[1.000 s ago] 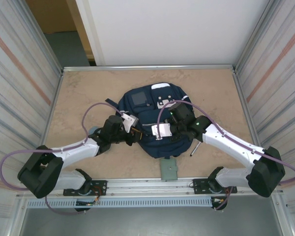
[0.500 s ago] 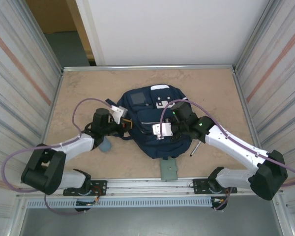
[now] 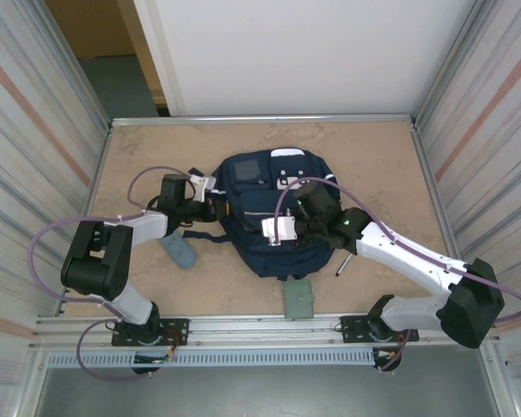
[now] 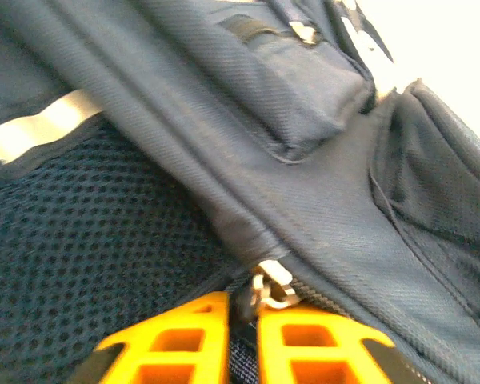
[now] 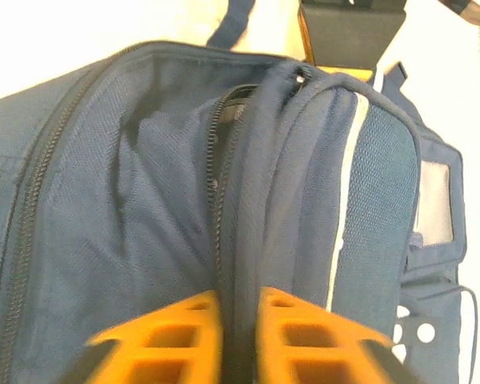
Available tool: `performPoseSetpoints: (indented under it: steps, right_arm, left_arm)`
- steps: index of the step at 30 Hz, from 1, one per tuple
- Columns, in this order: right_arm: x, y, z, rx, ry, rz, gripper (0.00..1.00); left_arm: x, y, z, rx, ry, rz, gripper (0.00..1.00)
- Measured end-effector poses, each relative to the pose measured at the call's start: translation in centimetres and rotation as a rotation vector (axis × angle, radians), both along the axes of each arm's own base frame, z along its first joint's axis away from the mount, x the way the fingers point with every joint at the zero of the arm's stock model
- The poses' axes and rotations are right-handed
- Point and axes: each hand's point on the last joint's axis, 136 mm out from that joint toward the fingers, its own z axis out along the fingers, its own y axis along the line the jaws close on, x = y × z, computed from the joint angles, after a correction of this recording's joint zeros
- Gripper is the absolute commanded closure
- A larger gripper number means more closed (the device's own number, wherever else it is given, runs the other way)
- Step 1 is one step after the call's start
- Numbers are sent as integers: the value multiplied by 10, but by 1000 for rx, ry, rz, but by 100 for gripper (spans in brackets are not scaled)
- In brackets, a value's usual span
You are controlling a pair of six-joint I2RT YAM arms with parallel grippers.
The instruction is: Pack books, pencil case, and school supplies into a backpack
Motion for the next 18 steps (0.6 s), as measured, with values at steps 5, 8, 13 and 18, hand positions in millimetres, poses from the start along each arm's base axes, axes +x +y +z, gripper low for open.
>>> performPoseSetpoints:
  steps: [5,8,13,18]
  right_arm:
    - [-17,19,0,142,-14,-33,58]
    - [-28,25,3,203,-3,-77,54]
    - [-11,10,36,367,17,-312,1]
    - [21,-39,66,633,184,-727,1]
  left_arm:
    - [11,36,-3,61,55,163,61]
    - [6,43,14,66,47,203,57]
    - [-12,46,56,34,8,246,50]
    - [-45,21,67,-6,93,189,47]
